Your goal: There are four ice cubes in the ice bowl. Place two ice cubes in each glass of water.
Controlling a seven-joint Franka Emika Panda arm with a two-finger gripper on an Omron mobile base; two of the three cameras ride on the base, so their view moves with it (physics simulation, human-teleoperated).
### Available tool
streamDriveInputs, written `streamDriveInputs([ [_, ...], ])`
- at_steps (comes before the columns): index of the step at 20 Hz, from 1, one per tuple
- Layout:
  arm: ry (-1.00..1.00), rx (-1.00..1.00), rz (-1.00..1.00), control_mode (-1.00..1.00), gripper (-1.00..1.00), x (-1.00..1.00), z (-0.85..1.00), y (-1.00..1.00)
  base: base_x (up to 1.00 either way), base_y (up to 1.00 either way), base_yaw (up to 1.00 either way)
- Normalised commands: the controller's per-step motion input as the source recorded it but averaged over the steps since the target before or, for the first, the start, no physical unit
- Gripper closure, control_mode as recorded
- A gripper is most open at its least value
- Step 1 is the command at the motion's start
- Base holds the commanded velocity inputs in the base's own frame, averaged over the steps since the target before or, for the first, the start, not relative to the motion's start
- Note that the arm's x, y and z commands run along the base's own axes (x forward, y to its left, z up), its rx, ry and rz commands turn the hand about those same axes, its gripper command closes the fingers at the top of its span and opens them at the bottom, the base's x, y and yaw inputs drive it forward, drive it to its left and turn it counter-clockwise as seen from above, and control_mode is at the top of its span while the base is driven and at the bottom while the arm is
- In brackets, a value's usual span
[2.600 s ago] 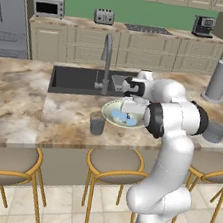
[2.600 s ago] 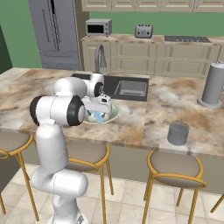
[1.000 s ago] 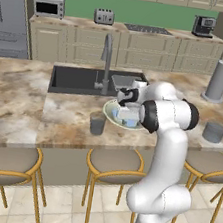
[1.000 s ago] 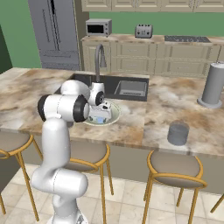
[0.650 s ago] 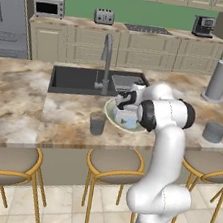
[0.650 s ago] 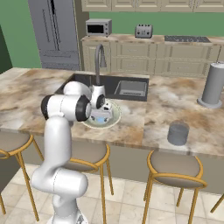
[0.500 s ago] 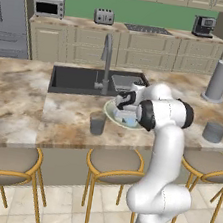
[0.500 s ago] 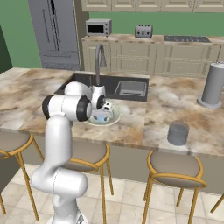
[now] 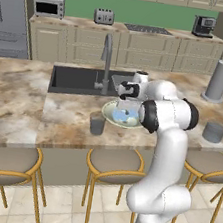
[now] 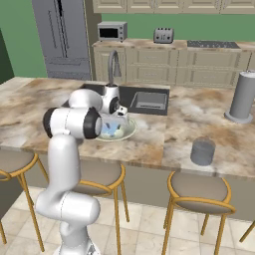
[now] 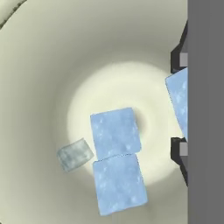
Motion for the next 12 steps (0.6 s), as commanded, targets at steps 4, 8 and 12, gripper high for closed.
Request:
streamDriveInputs([
  [4,0.0,0.0,0.0,-1.0,1.0,-0.56,1.0,0.21,0.0,0.0,0.0],
  [8,-0.01,0.02,0.0,-1.0,1.0,-0.42,0.85,0.93,0.0,0.0,0.0],
  [12,-0.07,0.0,0.0,-1.0,1.0,-0.2,0.27,1.0,0.0,0.0,0.0],
])
